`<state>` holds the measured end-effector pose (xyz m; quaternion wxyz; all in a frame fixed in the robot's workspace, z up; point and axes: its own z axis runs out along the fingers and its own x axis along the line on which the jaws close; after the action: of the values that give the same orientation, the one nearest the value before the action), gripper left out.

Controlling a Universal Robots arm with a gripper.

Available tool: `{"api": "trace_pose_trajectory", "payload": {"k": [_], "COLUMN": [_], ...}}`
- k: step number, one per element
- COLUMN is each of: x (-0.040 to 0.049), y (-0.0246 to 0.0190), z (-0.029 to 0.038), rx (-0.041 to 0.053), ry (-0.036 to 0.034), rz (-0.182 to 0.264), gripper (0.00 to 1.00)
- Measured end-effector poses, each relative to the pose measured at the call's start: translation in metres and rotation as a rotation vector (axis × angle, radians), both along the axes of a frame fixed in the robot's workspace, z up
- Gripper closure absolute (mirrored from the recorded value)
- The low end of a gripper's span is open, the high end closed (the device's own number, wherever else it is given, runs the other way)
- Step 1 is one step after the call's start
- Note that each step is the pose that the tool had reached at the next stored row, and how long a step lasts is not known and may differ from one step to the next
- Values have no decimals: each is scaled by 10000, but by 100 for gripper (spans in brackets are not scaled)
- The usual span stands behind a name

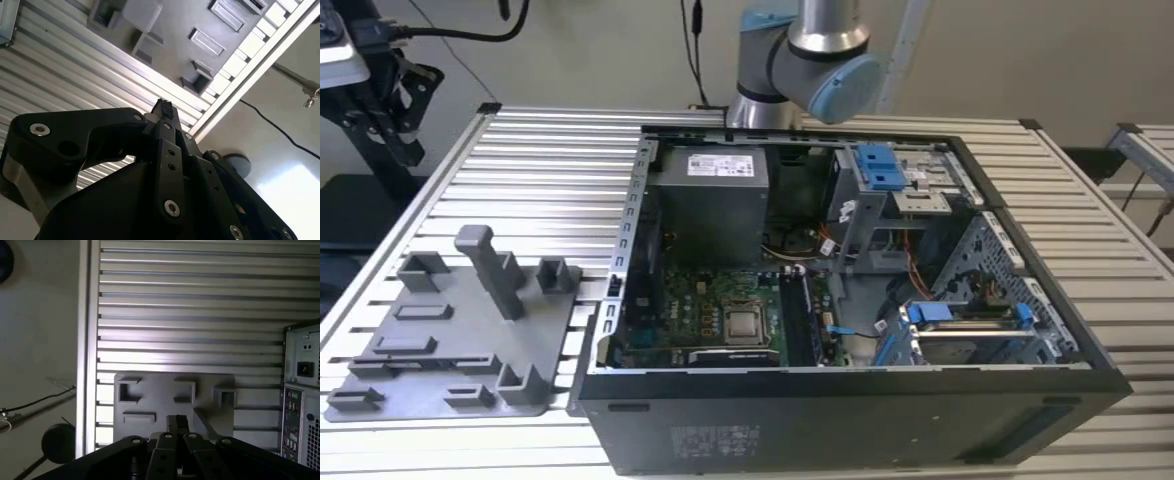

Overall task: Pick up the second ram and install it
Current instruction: 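Reach for the second ram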

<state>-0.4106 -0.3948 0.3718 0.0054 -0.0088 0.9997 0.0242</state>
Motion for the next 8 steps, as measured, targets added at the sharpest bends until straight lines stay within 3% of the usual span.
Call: {"api": "trace_pose_trajectory", "payload": {"k": [8], "x": [-22], "y": [0], "z": [-2], "rx": [0], "ry": [5], "rz": [64], "gripper": [89]}}
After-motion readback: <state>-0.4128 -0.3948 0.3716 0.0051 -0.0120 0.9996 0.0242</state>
